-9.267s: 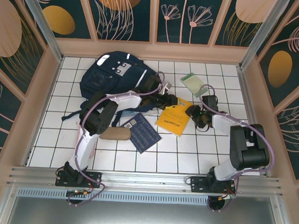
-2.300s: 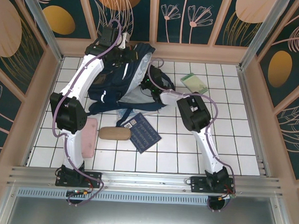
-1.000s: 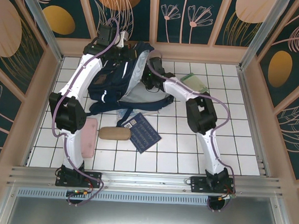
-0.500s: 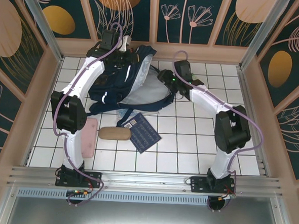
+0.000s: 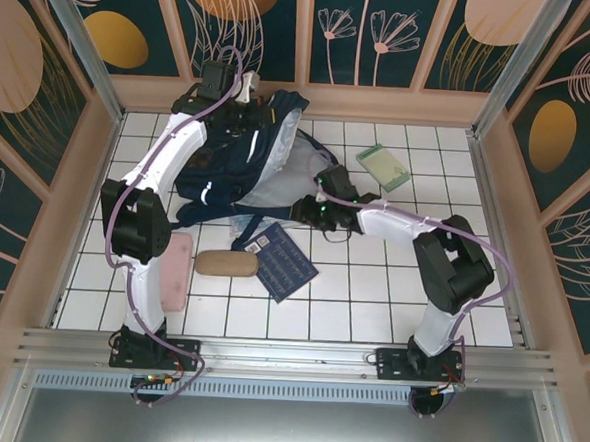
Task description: Pack books, pencil case, and school supplies into a backpack
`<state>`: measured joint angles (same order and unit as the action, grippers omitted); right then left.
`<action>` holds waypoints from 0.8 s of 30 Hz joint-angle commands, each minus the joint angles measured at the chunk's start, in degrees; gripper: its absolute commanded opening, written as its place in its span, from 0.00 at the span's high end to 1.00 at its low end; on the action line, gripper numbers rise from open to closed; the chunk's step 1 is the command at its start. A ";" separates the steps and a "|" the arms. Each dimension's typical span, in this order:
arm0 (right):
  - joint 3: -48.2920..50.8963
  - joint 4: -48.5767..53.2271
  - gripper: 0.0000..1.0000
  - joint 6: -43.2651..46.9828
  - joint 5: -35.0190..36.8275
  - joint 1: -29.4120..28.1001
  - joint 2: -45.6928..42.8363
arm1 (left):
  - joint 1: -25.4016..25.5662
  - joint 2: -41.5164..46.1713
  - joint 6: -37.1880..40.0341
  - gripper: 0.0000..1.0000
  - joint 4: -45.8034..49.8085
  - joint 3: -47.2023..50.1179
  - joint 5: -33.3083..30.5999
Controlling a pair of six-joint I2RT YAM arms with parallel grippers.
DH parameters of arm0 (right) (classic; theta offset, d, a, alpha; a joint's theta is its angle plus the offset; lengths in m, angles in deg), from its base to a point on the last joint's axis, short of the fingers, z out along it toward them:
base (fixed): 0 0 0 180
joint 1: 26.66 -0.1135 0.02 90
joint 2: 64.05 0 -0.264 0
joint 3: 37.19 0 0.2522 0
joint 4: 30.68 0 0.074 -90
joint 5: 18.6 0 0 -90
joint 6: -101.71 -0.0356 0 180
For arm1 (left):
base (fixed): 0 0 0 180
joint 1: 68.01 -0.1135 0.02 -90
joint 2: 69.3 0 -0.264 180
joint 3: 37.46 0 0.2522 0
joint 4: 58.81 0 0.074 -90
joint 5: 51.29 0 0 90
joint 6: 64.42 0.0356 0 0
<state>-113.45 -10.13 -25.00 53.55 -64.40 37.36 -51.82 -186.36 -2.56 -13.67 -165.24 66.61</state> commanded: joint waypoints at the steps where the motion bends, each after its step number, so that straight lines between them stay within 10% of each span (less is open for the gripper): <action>1: 0.08 -1.68 0.73 1.99 -1.16 -3.37 -0.29 | -0.28 1.57 1.16 1.00 -4.67 0.20 -0.08; 14: 2.32 -0.21 0.85 0.67 4.11 -6.34 7.04 | -0.30 3.80 2.45 1.00 -4.23 5.06 -2.14; 24: 19.00 1.30 0.87 -8.85 12.13 3.76 -3.95 | -0.29 5.31 4.33 1.00 -3.79 8.61 -4.24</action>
<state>-99.48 -15.69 -29.98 58.69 -63.59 34.65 -51.38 -183.32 -0.37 -16.97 -157.39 65.05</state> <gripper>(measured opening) 0.125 0.068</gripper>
